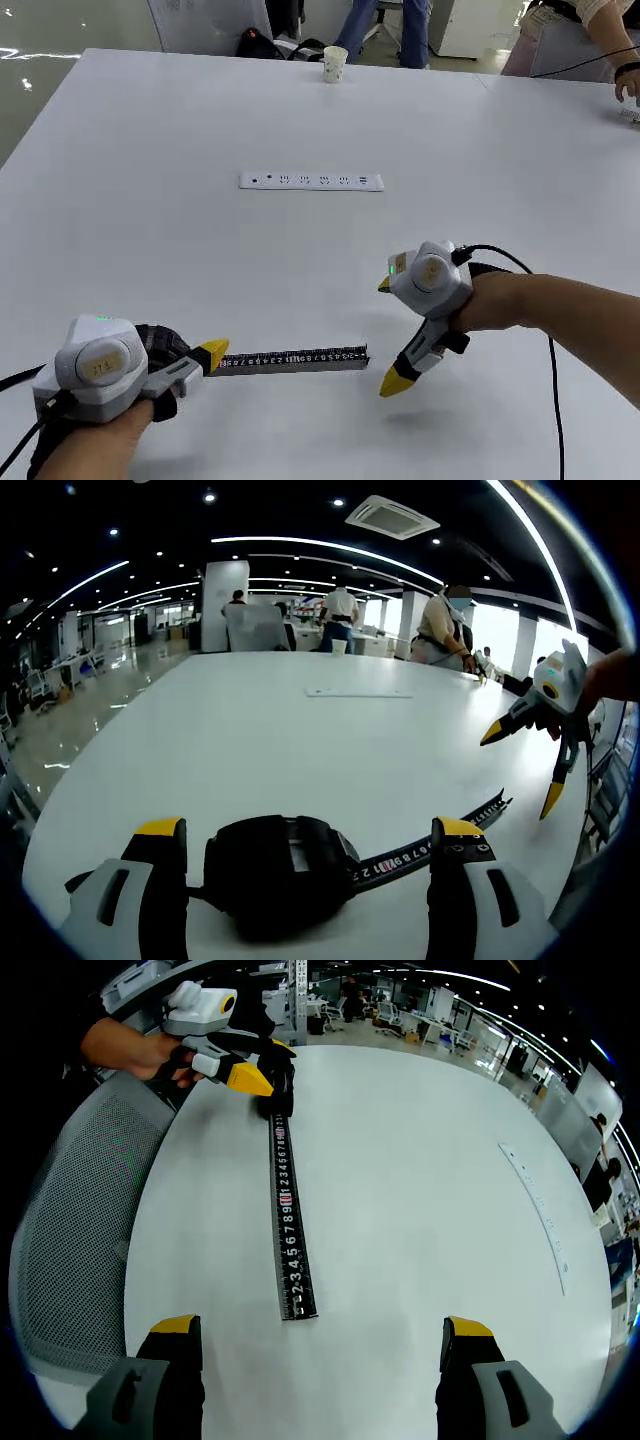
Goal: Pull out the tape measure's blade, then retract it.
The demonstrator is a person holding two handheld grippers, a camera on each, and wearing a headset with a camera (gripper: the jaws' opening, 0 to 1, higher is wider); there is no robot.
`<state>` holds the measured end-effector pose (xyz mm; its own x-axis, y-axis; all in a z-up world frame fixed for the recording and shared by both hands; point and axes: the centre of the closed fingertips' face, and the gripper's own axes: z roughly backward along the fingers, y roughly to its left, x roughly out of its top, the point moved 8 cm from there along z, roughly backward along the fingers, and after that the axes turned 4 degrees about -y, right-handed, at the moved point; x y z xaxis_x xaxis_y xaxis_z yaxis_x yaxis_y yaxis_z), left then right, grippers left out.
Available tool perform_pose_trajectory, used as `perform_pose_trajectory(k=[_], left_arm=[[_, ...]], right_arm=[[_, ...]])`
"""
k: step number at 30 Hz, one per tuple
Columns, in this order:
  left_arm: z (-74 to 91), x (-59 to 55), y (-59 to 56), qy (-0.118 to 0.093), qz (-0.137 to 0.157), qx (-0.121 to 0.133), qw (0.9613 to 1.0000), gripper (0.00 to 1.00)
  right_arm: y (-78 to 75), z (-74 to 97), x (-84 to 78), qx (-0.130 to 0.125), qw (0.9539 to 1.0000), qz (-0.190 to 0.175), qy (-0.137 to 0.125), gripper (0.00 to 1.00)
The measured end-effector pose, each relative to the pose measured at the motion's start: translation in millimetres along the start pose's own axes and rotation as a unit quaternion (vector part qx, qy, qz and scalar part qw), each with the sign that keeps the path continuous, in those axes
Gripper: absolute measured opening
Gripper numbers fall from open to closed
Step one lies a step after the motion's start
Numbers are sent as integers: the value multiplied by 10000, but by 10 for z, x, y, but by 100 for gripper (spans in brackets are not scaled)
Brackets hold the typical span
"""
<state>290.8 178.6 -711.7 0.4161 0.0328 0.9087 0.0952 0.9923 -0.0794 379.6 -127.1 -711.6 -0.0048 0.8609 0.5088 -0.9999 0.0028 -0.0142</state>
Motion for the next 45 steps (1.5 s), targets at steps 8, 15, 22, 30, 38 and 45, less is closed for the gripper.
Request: perform_pose_trajectory(k=[8, 15, 22, 30, 38, 45], left_arm=[[25, -17, 25, -316, -162, -14, 9994, 99], [22, -66, 87, -357, -166, 148, 9991, 99], [37, -111, 111, -234, -130, 148, 9995, 98], [64, -113, 101, -135, 14, 70, 9999, 99], [64, -92, 146, -152, -101, 149, 9997, 99], [56, -81, 152, -243, -165, 175, 9994, 99]], right_arm=[[-17, -148, 45, 50, 9996, 254, 93, 89], [5, -190, 38, 159, 9991, 361, 165, 77], [27, -205, 13, 258, 9989, 355, 190, 57], [76, -231, -31, 401, 9981, 384, 264, 43], [84, -230, -43, 433, 9978, 433, 262, 28], [104, -236, -36, 477, 9974, 476, 265, 19]])
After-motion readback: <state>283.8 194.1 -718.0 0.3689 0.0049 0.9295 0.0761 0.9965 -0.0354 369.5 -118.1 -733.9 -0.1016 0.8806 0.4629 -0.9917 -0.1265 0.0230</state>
